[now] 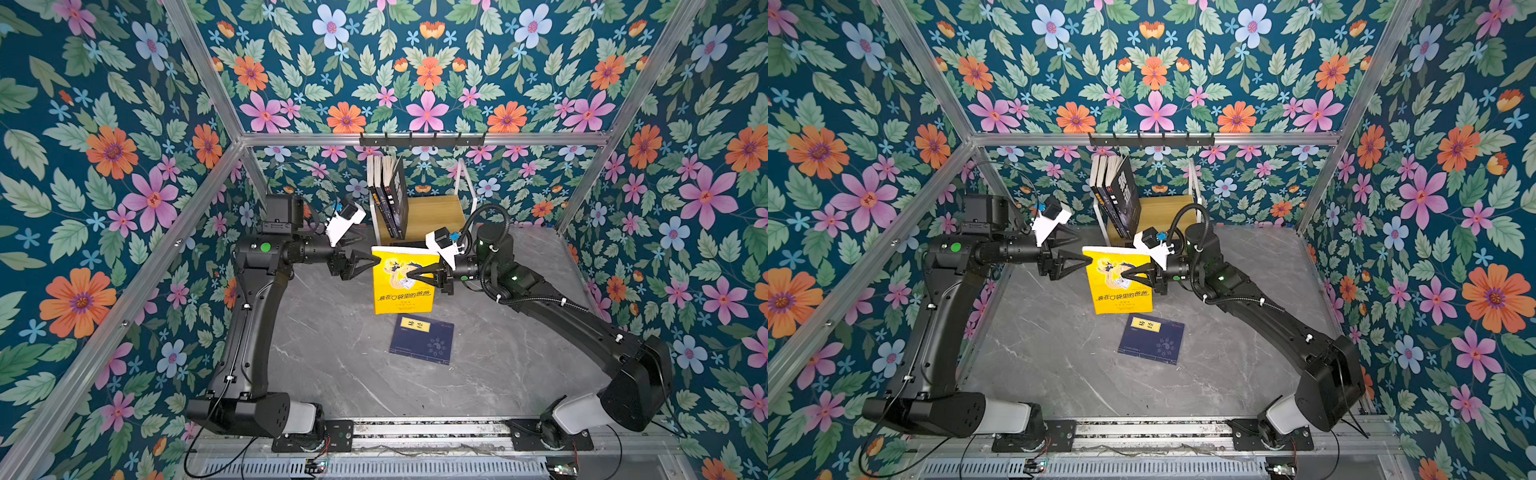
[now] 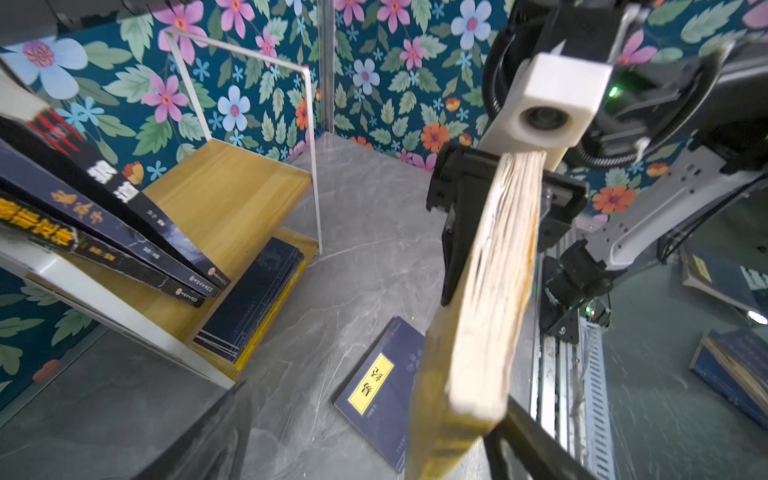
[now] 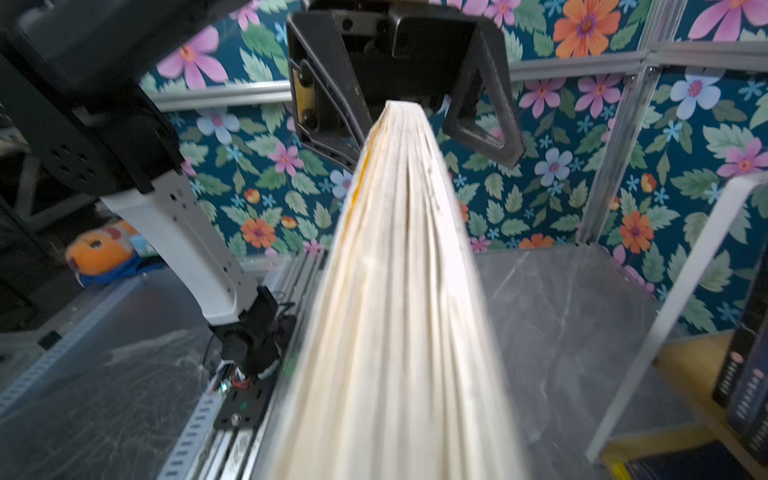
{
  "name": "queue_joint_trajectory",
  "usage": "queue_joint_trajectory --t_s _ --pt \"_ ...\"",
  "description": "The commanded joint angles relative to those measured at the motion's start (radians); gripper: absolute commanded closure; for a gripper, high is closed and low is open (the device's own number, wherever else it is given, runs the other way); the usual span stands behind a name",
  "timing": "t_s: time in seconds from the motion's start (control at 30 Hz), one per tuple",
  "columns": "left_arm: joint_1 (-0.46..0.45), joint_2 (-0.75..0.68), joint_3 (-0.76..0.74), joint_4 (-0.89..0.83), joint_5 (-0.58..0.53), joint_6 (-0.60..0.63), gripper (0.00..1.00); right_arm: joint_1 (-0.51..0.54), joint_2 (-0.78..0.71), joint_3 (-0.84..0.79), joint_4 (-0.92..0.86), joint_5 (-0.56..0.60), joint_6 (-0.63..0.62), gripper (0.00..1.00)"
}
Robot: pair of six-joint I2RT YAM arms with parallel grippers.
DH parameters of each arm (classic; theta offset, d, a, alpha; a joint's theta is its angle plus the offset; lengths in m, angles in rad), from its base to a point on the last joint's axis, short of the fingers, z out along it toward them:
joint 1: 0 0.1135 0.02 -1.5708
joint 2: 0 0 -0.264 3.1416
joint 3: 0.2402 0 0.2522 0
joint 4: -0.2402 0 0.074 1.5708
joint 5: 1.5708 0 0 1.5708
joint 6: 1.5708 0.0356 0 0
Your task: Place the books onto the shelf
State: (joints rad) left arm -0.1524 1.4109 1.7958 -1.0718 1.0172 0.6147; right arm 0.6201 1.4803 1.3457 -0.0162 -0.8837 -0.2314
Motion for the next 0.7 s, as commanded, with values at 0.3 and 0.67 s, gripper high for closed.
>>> queue_joint_trajectory --t_s 0.3,0.67 --pt "-0.168 0.042 -0.030 -0.114 -0.052 0.160 0.13 0.064 0.098 0.243 -0.609 0.141 -0.454 1.00" --pt "-0.186 0.028 -0.134 0.025 -0.054 0.025 0.39 0.070 0.106 0.272 -0.580 0.094 -0.439 1.00"
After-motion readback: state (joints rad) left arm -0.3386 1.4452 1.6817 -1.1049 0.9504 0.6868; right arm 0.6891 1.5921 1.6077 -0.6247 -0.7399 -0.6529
